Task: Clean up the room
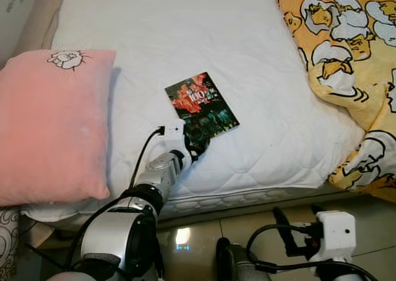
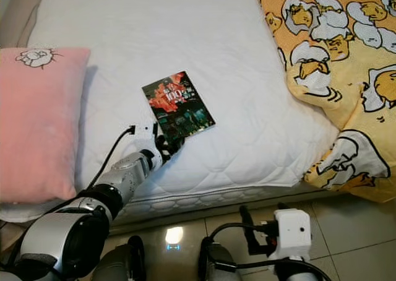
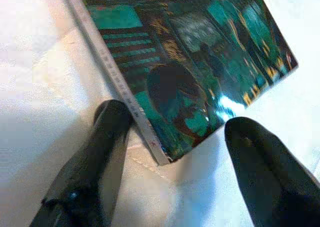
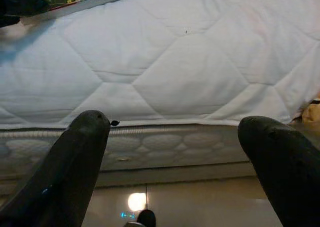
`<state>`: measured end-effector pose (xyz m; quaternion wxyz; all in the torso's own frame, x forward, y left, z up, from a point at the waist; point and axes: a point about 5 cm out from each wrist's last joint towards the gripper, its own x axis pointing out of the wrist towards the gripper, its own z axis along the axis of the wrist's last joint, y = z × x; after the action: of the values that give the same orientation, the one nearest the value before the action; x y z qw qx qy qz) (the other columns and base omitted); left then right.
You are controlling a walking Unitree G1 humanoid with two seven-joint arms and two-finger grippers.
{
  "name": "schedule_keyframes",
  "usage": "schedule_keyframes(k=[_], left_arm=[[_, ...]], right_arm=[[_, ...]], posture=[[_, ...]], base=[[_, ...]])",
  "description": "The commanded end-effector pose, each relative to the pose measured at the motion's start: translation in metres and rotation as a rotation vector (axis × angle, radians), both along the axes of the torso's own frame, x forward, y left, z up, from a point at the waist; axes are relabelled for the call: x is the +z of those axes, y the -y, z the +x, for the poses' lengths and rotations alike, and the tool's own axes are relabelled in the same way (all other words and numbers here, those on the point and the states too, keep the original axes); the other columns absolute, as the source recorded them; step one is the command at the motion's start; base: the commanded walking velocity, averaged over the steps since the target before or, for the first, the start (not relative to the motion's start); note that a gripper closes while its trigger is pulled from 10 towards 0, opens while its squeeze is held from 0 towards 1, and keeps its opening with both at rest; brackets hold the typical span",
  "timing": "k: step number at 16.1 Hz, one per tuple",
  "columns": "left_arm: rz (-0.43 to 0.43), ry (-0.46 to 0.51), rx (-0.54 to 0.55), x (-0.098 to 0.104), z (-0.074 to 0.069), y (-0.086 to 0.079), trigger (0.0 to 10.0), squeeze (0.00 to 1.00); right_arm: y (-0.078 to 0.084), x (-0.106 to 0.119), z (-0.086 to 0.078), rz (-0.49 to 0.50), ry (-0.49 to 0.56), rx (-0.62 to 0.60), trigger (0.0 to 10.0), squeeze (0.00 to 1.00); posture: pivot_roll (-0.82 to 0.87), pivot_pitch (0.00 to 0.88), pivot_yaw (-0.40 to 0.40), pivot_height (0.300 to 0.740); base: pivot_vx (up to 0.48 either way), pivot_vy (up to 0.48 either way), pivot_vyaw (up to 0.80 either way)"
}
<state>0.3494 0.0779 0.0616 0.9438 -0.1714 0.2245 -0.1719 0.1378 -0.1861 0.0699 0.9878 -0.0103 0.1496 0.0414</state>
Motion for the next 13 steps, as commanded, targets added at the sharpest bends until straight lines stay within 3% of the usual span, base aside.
schedule_keyframes(k=[1,3,4,5,8,13], left_arm=[[-0.068,-0.085,0.013,-0.011,-0.009,0.007,0.0,0.0],[-0.139,-0.099,0.057,-0.008,-0.006,0.007,0.0,0.0],[-0.234,-0.112,0.113,-0.004,-0.003,0.008,0.0,0.0],[-0.266,-0.116,0.124,-0.001,-0.002,0.011,0.0,0.0],[-0.296,-0.111,0.103,0.003,-0.001,0.019,0.0,0.0],[-0.268,-0.092,0.045,0.002,-0.004,0.027,0.0,0.0]], right_arm=[[0.002,-0.005,-0.003,-0.007,-0.032,-0.013,10.0,0.0],[0.002,-0.006,-0.002,-0.006,-0.031,-0.016,10.0,0.0],[0.002,-0.006,-0.001,-0.006,-0.03,-0.015,10.0,0.0],[0.002,-0.007,0.0,-0.006,-0.028,-0.015,10.0,0.0],[0.001,-0.006,0.003,-0.005,-0.021,-0.013,10.0,0.0],[0.002,-0.008,0.008,-0.01,-0.017,-0.012,10.0,0.0]], posture=[[-0.28,0.26,-0.029,0.74],[-0.28,0.257,-0.028,0.74],[-0.27,0.253,-0.027,0.74],[-0.27,0.251,-0.026,0.74],[-0.28,0.241,-0.024,0.74],[-0.27,0.222,-0.022,0.74]], base=[[0.0,0.0,0.0],[0.0,0.0,0.0],[0.0,0.0,0.0],[0.0,0.0,0.0],[0.0,0.0,0.0],[0.0,0.0,0.0]])
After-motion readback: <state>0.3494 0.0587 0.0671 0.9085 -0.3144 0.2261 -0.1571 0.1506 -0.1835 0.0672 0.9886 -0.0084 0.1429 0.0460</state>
